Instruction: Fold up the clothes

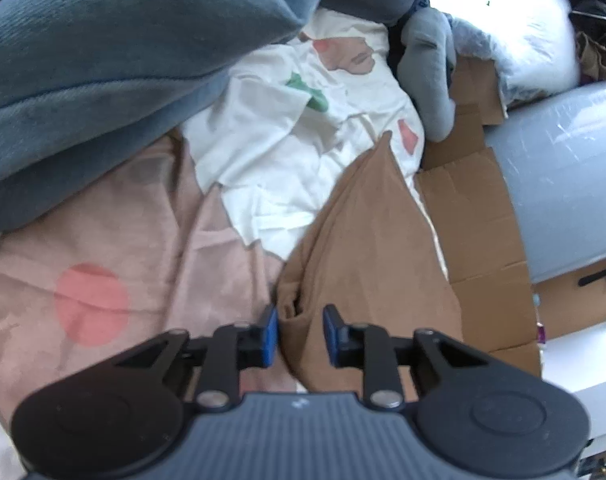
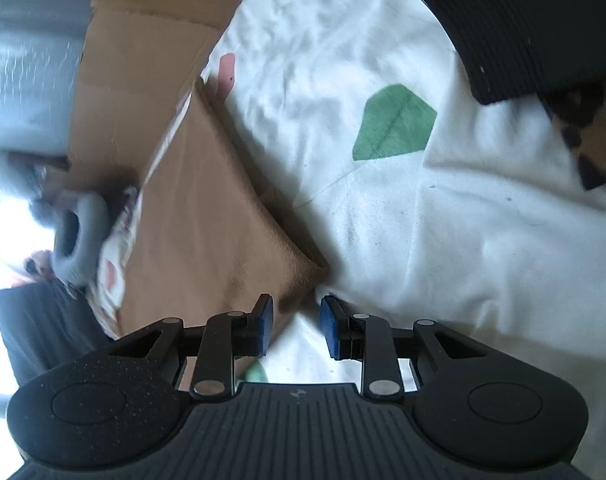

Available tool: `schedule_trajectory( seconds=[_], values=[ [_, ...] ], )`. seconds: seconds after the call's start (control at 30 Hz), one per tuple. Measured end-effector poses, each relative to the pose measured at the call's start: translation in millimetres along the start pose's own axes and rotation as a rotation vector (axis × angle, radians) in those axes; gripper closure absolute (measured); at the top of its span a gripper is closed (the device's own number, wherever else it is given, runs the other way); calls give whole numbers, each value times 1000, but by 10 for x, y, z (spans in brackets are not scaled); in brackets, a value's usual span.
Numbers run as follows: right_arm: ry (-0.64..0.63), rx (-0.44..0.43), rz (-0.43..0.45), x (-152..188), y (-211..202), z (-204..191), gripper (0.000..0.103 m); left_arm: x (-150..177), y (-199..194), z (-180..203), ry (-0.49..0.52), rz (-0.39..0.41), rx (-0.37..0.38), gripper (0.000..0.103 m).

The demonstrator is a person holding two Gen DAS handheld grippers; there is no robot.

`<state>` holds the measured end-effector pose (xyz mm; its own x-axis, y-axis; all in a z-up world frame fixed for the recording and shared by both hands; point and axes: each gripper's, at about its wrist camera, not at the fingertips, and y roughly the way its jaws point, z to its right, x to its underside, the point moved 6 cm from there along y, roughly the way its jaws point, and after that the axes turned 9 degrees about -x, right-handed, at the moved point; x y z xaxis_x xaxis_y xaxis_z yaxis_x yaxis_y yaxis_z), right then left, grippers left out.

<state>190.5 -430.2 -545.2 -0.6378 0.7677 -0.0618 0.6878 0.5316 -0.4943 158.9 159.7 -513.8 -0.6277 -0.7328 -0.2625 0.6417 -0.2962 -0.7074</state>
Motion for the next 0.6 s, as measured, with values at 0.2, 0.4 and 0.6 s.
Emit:
schedule_trajectory(
  seconds=[0.2,0.4,0.6],
  values=[
    [20,-52,27,-77,98,-83,74,-43,-4,84,-11,-7,34,78],
    [-2,-52,9,-102,97,-88,74,-21,84,70,-11,-19,11,74],
    [44,-71,38,-144,145,42,73,31,215,0,-11,-31,-12,78]
  ],
)
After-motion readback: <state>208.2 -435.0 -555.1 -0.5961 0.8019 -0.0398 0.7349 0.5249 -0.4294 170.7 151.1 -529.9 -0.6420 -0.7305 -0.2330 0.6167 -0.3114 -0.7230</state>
